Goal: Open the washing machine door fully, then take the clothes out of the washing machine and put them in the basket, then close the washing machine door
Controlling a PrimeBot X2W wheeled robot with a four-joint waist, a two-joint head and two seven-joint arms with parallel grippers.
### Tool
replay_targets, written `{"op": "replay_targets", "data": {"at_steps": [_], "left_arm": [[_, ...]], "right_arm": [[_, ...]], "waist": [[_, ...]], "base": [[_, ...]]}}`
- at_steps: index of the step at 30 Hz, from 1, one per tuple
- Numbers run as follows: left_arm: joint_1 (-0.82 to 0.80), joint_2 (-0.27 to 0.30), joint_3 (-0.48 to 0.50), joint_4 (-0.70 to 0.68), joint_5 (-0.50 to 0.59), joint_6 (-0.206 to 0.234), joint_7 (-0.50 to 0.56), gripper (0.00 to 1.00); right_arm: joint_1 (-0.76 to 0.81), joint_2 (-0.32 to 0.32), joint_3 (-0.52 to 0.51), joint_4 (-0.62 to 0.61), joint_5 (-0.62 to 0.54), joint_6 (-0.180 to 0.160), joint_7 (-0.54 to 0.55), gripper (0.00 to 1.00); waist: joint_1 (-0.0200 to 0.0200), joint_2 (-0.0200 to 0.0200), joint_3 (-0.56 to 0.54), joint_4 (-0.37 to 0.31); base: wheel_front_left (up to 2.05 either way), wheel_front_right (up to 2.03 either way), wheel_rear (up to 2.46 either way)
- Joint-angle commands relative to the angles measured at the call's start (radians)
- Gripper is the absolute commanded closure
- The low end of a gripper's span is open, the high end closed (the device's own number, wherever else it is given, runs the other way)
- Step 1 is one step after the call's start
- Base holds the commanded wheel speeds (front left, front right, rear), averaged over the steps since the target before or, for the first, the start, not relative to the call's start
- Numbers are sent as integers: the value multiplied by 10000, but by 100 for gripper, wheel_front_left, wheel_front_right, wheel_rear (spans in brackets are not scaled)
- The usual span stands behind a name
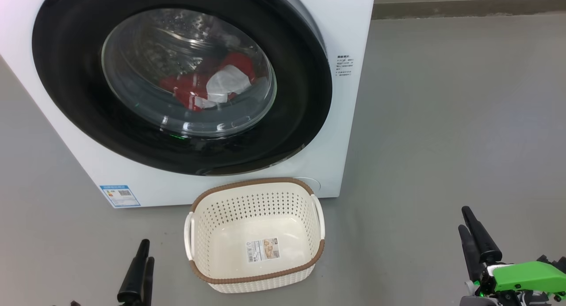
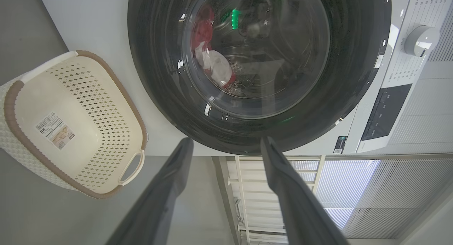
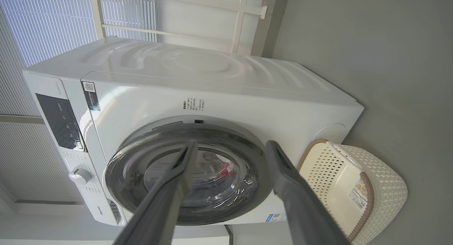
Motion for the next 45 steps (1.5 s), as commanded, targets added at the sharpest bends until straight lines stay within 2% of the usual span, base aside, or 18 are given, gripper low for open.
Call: {"op": "replay_targets", "data": {"at_steps": [1,16,22,27,45], "left_arm": [[-165,104,54,-351,222,-19,-99,0],[-86,90,103,-584,2235,-27,-499,0],[-68,93,85,-709,3042,-30,-670,0],[-6,97,36,-870,4132,-26,-841,0],[197,107,-328,-1076,7254,557,-1356,0]], "right_arm": [[-202,-185,112,-311,-200,16,-116,0],[-167,-548,592,-287,-1067,26,-595,0],[-154,-661,740,-310,-1811,31,-773,0],[-128,-760,916,-315,-2600,35,-949,0],[-16,-1082,1440,-347,-4948,48,-1480,0]], "waist": [[-2,0,2,0],[-2,0,44,7],[-2,0,70,18],[-2,0,93,13],[-2,0,113,-26]], "base": [[0,0,0],[0,0,0],[0,0,0],[0,0,0],[0,0,0]]}}
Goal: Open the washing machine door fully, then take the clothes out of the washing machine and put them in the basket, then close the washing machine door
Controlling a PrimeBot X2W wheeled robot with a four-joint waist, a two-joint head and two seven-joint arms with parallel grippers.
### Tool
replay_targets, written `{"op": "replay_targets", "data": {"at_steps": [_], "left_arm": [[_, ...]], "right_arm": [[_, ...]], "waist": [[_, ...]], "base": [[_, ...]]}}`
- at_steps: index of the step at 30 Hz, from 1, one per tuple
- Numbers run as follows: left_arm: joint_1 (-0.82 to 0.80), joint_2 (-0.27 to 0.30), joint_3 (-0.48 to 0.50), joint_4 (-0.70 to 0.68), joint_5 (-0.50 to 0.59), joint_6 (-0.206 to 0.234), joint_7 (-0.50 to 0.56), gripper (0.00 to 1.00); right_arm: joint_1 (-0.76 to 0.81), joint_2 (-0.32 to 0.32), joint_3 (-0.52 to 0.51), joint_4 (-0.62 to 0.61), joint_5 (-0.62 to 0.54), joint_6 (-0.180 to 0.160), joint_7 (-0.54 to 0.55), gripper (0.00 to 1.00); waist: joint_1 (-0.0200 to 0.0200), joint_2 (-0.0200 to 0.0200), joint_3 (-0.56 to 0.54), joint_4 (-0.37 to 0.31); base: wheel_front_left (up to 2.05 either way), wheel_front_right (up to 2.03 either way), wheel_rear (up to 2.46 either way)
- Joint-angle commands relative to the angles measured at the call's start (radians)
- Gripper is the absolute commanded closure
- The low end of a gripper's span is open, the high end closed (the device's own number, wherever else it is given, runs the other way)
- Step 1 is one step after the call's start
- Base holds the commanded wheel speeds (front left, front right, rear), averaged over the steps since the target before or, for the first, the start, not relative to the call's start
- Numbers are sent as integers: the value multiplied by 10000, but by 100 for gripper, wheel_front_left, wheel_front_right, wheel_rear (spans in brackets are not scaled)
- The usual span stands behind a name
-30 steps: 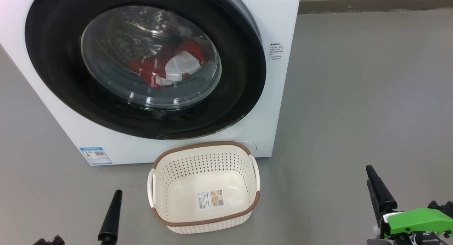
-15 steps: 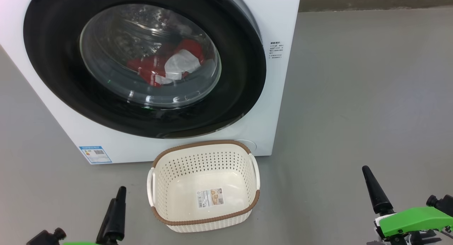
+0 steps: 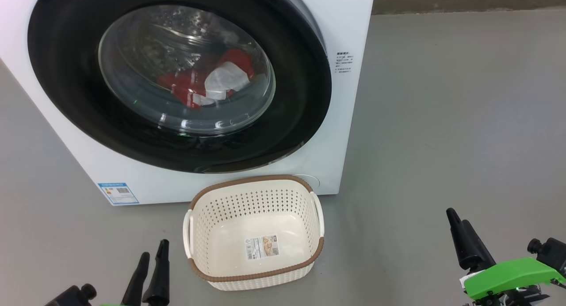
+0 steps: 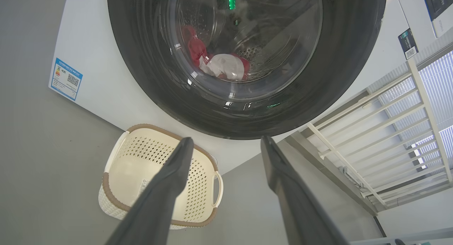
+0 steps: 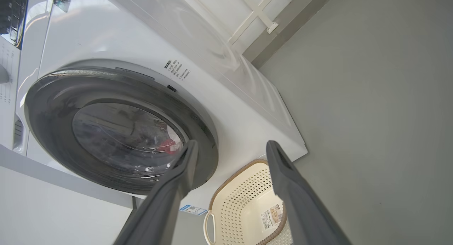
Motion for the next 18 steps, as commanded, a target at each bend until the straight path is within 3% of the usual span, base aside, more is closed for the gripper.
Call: {"op": "replay_targets", "data": {"at_steps": [1,18], "left_arm": [[-82,104,95,-335,460,122,-148,0],[84,114,-66,-409,2633,429,-603,0]], "right_arm": [[-12,-230,182,-295,-324,47,-165,0],[95,-512,547,-215,-1905,59,-634,0]], "waist": [[-1,0,-8,0],[-1,0,-61,-48]], "base": [[0,0,0],[0,0,0]]}}
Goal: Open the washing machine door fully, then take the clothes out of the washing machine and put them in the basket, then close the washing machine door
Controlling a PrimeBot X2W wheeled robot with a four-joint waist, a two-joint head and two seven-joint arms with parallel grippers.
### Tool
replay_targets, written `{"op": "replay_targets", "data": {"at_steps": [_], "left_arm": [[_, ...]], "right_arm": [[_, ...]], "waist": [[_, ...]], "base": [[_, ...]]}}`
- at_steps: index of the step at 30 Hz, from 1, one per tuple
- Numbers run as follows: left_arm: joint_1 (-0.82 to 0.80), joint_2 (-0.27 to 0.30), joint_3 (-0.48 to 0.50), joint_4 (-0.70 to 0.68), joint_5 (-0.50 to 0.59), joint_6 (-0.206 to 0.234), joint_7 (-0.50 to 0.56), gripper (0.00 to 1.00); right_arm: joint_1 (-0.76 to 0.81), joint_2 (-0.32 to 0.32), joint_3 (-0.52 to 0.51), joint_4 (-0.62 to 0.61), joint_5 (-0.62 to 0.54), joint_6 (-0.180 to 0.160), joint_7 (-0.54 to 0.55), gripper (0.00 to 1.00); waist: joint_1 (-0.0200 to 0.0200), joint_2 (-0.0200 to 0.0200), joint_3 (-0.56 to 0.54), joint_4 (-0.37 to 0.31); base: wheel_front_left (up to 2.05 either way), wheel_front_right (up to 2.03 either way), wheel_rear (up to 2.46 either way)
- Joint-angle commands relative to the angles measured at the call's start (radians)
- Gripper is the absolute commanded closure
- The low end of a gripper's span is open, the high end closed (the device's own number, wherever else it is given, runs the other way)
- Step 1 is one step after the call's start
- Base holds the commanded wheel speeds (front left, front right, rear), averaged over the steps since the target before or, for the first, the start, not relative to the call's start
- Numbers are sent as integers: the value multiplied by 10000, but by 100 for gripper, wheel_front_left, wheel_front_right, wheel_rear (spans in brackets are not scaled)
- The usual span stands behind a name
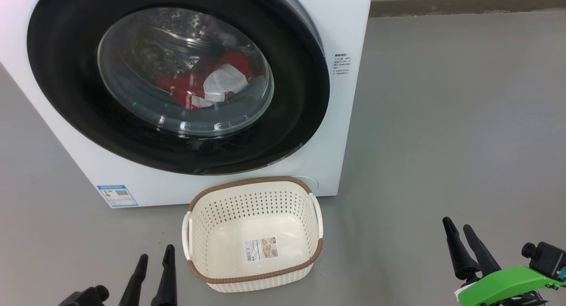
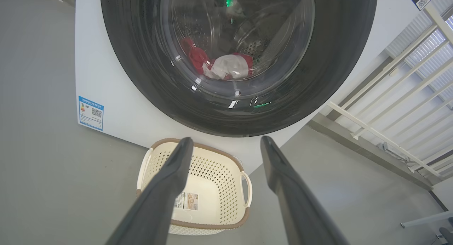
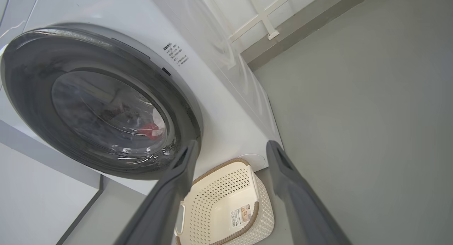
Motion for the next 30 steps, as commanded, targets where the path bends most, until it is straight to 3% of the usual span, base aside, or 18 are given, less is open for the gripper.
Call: {"op": "replay_targets", "data": {"at_steps": [1,30], "left_arm": [[-96,97,171,-316,324,51,-153,0],[37,114,111,-193,3686,411,-980,0]], "right_arm": [[-134,-235,216,-234,-237,58,-158,0],[72,-552,588,-317,-2716,79,-1010,0]], "waist": [[-1,0,3,-3],[-1,0,46,-117]], "base": [[0,0,0],[0,0,0]]}}
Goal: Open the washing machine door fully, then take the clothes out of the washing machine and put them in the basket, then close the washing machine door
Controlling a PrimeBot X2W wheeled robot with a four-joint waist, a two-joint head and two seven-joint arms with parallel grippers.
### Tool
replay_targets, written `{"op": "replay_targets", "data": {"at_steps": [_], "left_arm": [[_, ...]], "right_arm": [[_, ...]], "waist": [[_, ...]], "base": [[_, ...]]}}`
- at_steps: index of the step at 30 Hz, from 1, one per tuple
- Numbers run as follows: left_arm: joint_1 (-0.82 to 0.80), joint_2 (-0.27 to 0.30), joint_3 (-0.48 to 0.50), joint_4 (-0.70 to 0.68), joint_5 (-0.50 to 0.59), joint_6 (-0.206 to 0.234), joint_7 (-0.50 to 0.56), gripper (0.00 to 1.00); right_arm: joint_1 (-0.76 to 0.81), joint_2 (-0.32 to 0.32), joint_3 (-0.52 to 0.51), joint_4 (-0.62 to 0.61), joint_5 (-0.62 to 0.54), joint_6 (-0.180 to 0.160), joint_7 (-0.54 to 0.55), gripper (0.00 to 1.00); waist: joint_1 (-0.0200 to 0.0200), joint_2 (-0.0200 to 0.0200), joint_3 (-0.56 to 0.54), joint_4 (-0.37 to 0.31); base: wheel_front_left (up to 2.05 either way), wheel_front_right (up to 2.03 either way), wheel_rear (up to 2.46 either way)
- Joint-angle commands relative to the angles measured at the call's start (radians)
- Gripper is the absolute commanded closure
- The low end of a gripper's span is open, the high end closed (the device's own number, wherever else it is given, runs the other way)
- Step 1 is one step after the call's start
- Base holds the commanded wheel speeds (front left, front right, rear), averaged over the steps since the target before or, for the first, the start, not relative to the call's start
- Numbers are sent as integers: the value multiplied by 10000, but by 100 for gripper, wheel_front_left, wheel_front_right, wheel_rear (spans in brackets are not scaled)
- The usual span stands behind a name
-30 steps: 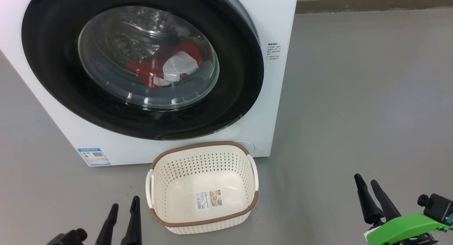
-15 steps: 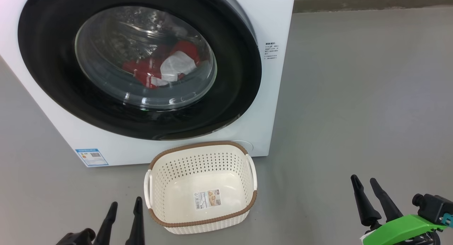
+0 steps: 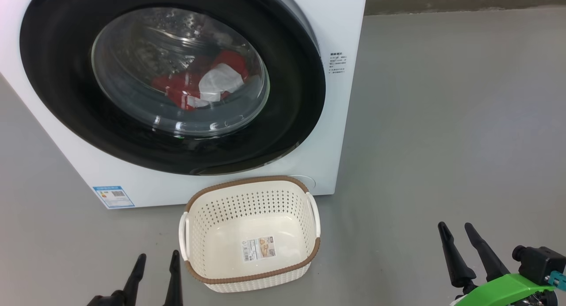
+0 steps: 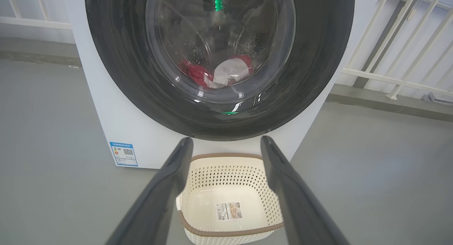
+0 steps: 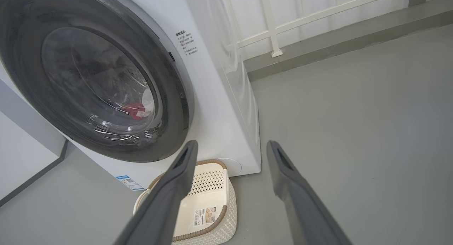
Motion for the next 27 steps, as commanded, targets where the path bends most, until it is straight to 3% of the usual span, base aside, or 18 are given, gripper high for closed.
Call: {"op": "replay_targets", "data": {"at_steps": [1,16,27], "left_arm": [[-159,96,280,-203,317,101,-160,0],[-59,104,486,128,1367,127,-560,0],[-79,104,537,275,1187,87,-565,0]], "right_arm": [[-69,-216,221,-287,-224,68,-161,0],[114,-202,107,-315,-1145,79,-573,0],[203,-59,-35,-358,-1076,79,-578,0]], "waist": [[0,0,0,0],[0,0,39,-81],[0,0,48,-92]], "base": [[0,0,0],[0,0,0],[0,0,0]]}}
